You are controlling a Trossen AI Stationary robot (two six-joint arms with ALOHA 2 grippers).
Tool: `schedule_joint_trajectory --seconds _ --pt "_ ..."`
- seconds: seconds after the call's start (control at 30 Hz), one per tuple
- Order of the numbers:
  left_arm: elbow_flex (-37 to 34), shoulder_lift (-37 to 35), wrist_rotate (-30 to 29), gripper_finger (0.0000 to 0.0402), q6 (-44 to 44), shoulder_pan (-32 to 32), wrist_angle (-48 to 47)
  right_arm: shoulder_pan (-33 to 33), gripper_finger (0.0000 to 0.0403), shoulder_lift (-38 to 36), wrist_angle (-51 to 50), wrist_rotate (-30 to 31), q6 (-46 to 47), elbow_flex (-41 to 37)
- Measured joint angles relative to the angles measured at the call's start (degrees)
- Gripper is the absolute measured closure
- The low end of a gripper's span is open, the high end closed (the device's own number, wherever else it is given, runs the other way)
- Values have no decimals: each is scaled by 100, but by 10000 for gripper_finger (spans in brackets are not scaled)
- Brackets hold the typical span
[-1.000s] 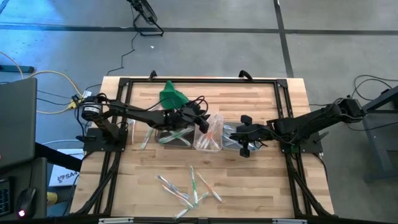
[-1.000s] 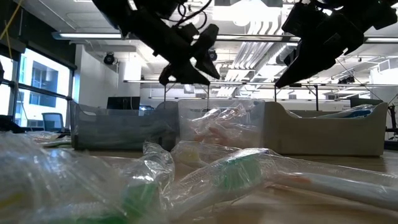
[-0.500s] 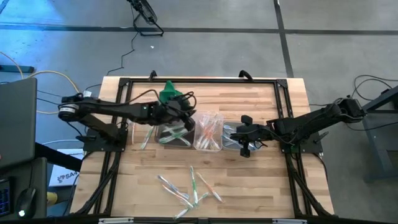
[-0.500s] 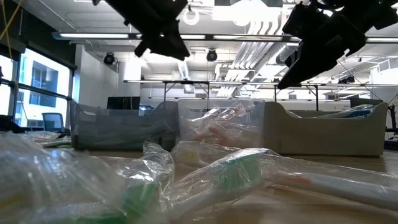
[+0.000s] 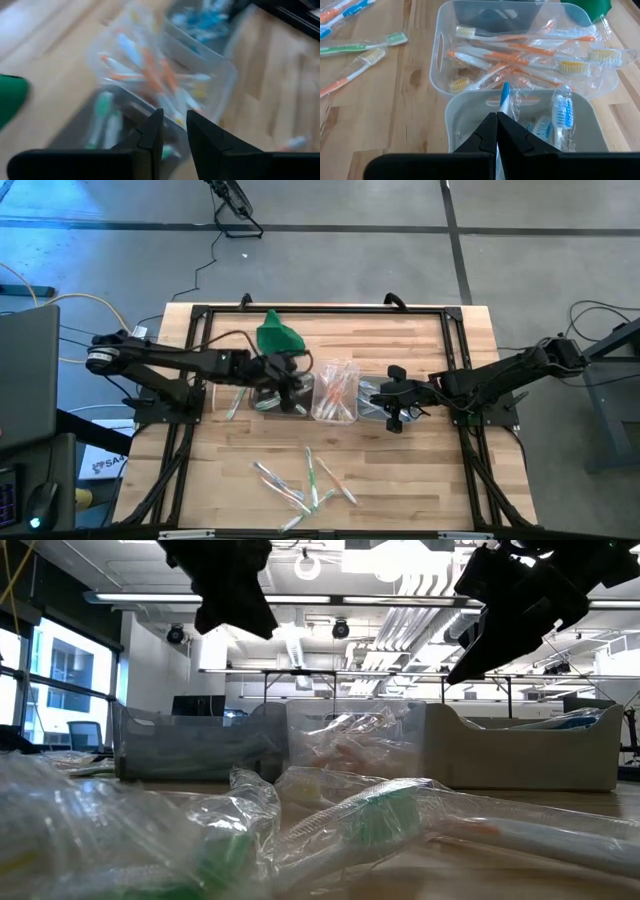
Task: Pick & Place Toothbrushes
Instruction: Put the blue toothbrush into the gray bin
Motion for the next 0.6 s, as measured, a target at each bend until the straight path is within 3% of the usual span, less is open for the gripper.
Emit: schedule_joint_trajectory --seconds 0.6 --pt "0 1 -78 321 -175 -2151 53 0 400 0 33 0 -2 0"
